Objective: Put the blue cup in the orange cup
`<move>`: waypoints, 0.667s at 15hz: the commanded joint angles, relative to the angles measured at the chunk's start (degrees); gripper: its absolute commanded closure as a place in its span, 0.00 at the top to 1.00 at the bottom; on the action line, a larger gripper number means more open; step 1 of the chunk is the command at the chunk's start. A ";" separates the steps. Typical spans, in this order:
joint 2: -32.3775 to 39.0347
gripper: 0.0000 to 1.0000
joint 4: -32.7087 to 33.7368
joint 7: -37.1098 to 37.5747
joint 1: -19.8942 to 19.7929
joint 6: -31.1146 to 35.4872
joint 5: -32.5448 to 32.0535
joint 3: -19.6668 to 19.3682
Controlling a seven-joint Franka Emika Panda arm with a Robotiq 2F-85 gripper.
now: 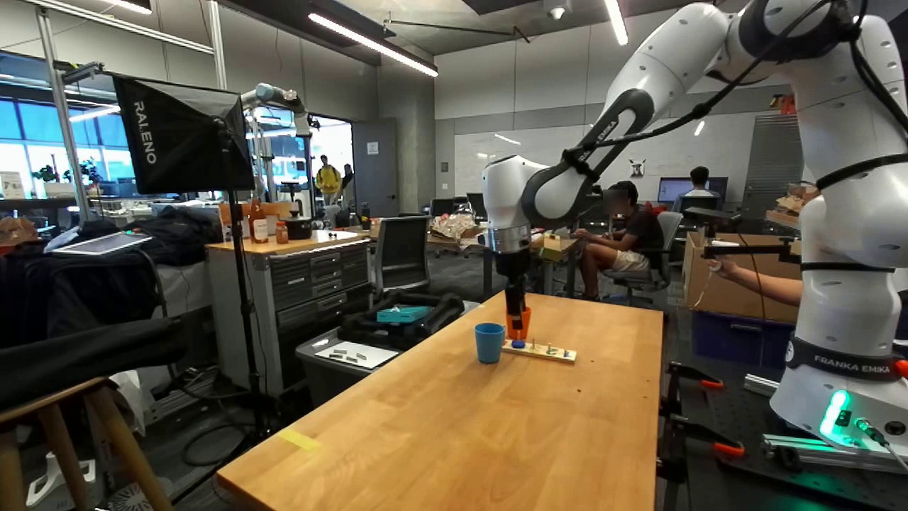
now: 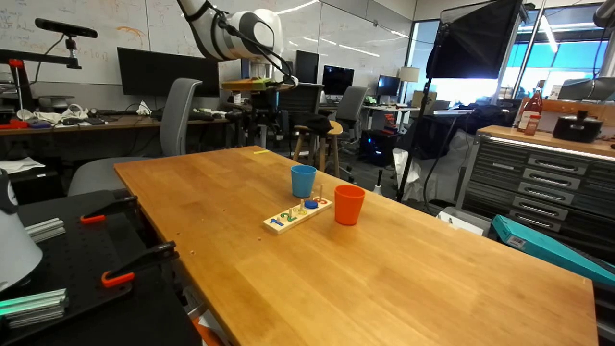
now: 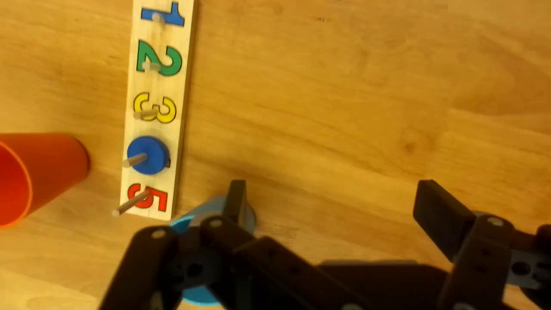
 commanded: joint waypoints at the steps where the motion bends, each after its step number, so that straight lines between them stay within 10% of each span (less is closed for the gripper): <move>1: 10.09 1.00 13.72 2.62 1.05 -2.38 -2.77 -2.34; 10: 24.21 1.00 29.61 1.38 1.09 -5.83 -2.05 -5.44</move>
